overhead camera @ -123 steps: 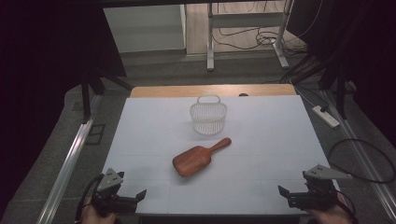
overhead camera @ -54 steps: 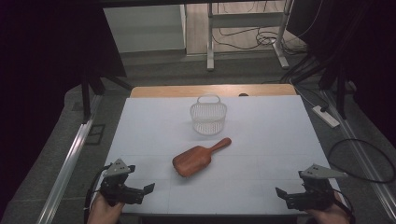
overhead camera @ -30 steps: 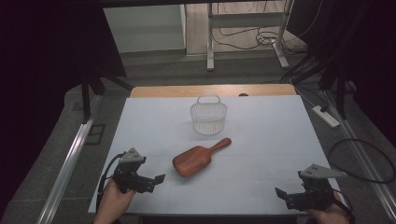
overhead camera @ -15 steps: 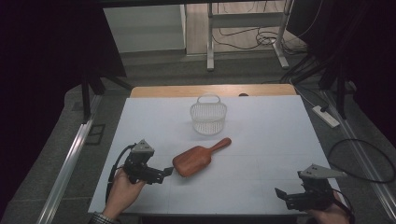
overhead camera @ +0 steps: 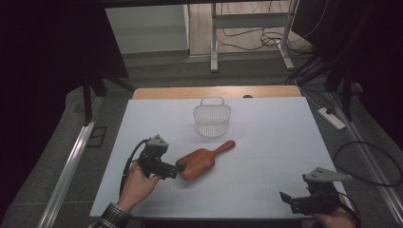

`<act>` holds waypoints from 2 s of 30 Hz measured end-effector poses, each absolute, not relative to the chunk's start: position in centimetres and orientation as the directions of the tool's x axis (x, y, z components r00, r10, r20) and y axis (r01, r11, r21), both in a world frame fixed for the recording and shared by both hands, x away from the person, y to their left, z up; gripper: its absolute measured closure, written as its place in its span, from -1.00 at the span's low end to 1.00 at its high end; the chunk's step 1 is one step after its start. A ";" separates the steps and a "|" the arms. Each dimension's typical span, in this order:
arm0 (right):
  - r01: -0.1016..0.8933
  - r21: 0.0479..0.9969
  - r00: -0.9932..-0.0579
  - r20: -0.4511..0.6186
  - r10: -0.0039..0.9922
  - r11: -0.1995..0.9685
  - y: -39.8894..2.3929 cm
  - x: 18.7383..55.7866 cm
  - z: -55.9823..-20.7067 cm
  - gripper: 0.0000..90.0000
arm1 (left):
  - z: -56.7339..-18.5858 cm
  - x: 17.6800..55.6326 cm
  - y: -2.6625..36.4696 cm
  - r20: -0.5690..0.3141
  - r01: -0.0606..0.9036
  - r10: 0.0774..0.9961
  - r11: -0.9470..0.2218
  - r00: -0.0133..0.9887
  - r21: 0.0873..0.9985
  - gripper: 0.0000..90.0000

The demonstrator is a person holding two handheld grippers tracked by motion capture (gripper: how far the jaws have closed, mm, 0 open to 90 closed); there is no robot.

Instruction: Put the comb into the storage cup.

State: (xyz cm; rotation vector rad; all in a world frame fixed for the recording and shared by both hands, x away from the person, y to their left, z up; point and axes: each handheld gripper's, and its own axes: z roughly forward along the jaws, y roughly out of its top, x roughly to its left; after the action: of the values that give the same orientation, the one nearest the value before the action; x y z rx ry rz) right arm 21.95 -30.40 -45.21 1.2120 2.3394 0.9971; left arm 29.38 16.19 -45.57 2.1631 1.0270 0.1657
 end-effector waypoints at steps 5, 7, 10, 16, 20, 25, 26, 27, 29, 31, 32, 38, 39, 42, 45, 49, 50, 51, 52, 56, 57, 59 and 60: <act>0.582 0.710 -0.589 0.032 0.808 0.396 -30.4 21.9 -45.2 -1.00 | -45.5 30.4 15.2 -0.171 0.612 0.702 -0.444 0.692 0.654 -1.00; 0.582 0.710 -0.589 0.032 0.807 0.397 -30.4 21.9 -45.2 -1.00 | -45.5 30.9 14.8 -0.169 0.610 0.699 -0.450 0.695 0.652 -1.00; 0.582 0.709 -0.590 0.032 0.807 0.397 -30.4 22.0 -45.2 -1.00 | -45.5 31.3 14.3 -0.166 0.608 0.695 -0.456 0.699 0.650 -1.00; 0.581 0.710 -0.592 0.032 0.806 0.399 -30.4 21.9 -45.2 -1.00 | -45.5 32.3 13.4 -0.176 0.606 0.688 -0.453 0.704 0.654 -1.00; 0.580 0.710 -0.593 0.031 0.805 0.399 -30.4 21.9 -45.2 -1.00 | -45.4 32.9 12.6 -0.173 0.599 0.680 -0.461 0.712 0.654 -1.00; 0.580 0.710 -0.593 0.032 0.804 0.400 -30.4 21.9 -45.2 -1.00 | -45.4 33.6 11.7 -0.163 0.591 0.673 -0.477 0.722 0.650 -1.00; 0.581 0.709 -0.594 0.031 0.804 0.401 -30.4 22.0 -45.2 -1.00 | -45.5 33.8 11.5 -0.164 0.591 0.671 -0.477 0.723 0.650 -1.00; 0.581 0.708 -0.594 0.032 0.804 0.401 -30.4 22.0 -45.2 -1.00 | -45.5 33.9 11.3 -0.169 0.593 0.671 -0.474 0.722 0.651 -1.00; 0.581 0.708 -0.594 0.032 0.804 0.401 -30.4 22.0 -45.2 -1.00 | -45.6 34.2 10.9 -0.167 0.590 0.666 -0.482 0.727 0.648 -1.00; 0.581 0.708 -0.594 0.033 0.803 0.401 -30.4 22.0 -45.2 -1.00 | -45.6 34.4 10.5 -0.163 0.588 0.665 -0.486 0.729 0.647 -1.00; 0.581 0.708 -0.594 0.033 0.804 0.401 -30.4 22.0 -45.2 -1.00 | -45.7 34.5 10.3 -0.164 0.588 0.664 -0.486 0.730 0.647 -1.00; 0.582 0.708 -0.595 0.036 0.803 0.400 -30.4 22.0 -45.2 -1.00 | -45.7 35.4 9.3 -0.160 0.581 0.657 -0.494 0.737 0.647 -1.00; 0.582 0.708 -0.596 0.036 0.803 0.400 -30.4 22.0 -45.2 -1.00 | -45.7 35.5 9.2 -0.160 0.580 0.655 -0.496 0.738 0.646 -1.00; 0.582 0.708 -0.597 0.036 0.802 0.401 -30.4 22.0 -45.2 -1.00 | -45.7 35.8 8.8 -0.158 0.579 0.654 -0.498 0.740 0.645 -1.00; 0.582 0.707 -0.597 0.037 0.801 0.401 -30.4 22.0 -45.2 -1.00 | -45.7 36.2 8.4 -0.154 0.578 0.655 -0.501 0.740 0.644 -1.00; 0.582 0.707 -0.597 0.037 0.801 0.401 -30.4 22.0 -45.2 -1.00 | -45.8 36.7 8.0 -0.165 0.583 0.655 -0.494 0.737 0.646 -1.00; 0.583 0.707 -0.596 0.037 0.802 0.401 -30.4 22.0 -45.2 -1.00 | -45.8 36.7 7.9 -0.165 0.582 0.653 -0.496 0.739 0.644 -1.00; 0.584 0.707 -0.596 0.038 0.802 0.400 -30.4 22.0 -45.2 -1.00 | -45.8 36.8 7.9 -0.159 0.579 0.652 -0.502 0.741 0.643 -1.00; 0.584 0.707 -0.596 0.038 0.802 0.400 -30.4 22.0 -45.2 -1.00 | -45.8 36.9 7.8 -0.158 0.579 0.653 -0.502 0.741 0.642 -1.00; 0.582 0.707 -0.599 0.038 0.800 0.402 -30.4 22.0 -45.2 -1.00 | -46.0 37.3 7.5 -0.163 0.580 0.650 -0.502 0.742 0.642 -1.00; 0.582 0.707 -0.599 0.039 0.800 0.402 -30.4 22.0 -45.2 -1.00 | -46.0 37.3 7.4 -0.165 0.580 0.649 -0.501 0.743 0.642 -1.00; 0.582 0.707 -0.600 0.038 0.799 0.403 -30.4 22.0 -45.2 -1.00 | -46.1 37.5 7.2 -0.168 0.583 0.649 -0.500 0.742 0.640 -1.00; 0.582 0.707 -0.600 0.038 0.799 0.403 -30.4 22.0 -45.2 -1.00 | -46.1 37.6 7.1 -0.169 0.583 0.648 -0.502 0.743 0.639 -1.00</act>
State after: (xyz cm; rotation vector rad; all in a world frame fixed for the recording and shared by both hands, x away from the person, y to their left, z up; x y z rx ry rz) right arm 21.97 -30.38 -45.24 1.2013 2.3574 1.0030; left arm 37.56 7.15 -46.13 2.2419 0.9207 0.1197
